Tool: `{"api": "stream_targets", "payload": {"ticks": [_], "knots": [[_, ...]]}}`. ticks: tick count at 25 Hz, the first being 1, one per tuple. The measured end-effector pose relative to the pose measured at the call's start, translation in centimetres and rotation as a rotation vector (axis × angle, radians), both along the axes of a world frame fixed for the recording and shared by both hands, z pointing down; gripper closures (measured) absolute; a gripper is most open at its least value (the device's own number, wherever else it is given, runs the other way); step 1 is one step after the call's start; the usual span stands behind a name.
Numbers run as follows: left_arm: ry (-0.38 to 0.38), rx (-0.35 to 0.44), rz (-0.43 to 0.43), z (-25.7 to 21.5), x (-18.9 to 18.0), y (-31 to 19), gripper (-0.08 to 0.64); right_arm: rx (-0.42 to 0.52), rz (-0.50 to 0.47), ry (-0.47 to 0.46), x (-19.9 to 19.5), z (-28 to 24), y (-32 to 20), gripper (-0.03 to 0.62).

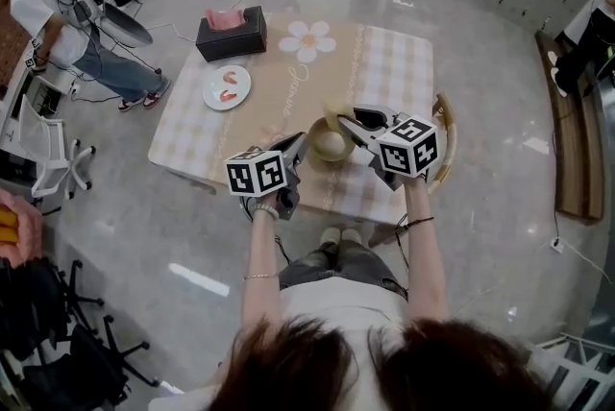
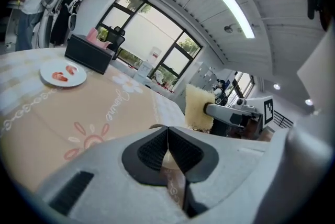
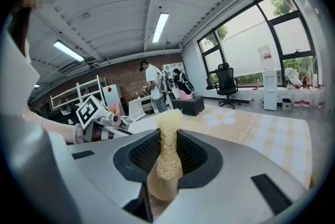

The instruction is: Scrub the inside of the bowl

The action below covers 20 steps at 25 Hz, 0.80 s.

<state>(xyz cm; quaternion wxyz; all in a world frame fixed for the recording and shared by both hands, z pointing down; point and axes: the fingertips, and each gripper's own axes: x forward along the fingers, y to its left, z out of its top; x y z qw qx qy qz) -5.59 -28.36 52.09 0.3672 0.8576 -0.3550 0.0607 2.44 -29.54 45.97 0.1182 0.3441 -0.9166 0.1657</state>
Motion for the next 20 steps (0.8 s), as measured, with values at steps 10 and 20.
{"api": "stream_targets", "payload": {"ticks": [10,20], "knots": [[0.062,-0.112,-0.115,2.9,0.1,0.6,0.52,0.007,-0.191,0.236,-0.3,1.2,-1.1,0.508],[0.208,-0.237,-0.188,4.5,0.2,0.8,0.457,0.037,-0.383,0.451,-1.7,2.8,-1.7,0.508]]}}
